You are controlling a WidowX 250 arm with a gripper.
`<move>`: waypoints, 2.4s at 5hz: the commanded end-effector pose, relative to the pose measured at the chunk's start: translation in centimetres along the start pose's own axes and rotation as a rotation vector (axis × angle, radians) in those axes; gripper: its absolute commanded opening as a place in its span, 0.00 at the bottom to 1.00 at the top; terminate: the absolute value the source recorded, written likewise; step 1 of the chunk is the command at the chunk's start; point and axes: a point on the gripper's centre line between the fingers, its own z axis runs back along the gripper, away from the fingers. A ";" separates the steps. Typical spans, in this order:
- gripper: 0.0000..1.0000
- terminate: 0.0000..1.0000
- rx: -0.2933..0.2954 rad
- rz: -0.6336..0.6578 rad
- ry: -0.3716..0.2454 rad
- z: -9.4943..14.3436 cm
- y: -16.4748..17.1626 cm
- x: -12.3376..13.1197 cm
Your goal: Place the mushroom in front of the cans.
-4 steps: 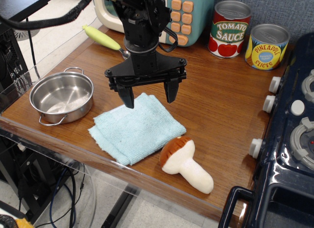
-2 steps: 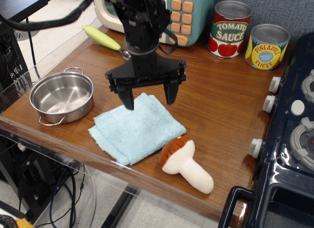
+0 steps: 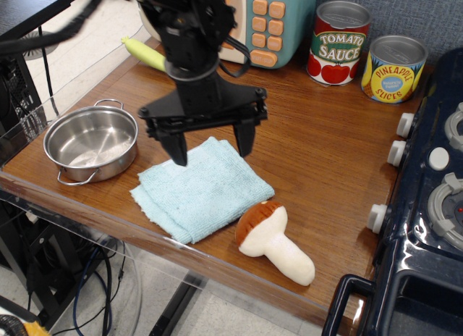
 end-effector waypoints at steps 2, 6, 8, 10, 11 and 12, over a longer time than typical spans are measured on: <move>1.00 0.00 -0.122 -0.219 0.034 1.2 -1.8 -4.4; 1.00 0.00 0.022 -0.338 0.062 -4.6 -4.2 -6.1; 0.00 0.00 0.039 -0.319 0.036 -4.6 -4.2 -5.7; 0.00 0.00 -0.007 -0.248 0.014 -2.0 -3.7 -3.7; 0.00 0.00 0.000 -0.179 -0.002 -0.4 -4.0 -1.4; 0.00 0.00 -0.020 -0.119 0.006 0.1 -4.6 1.1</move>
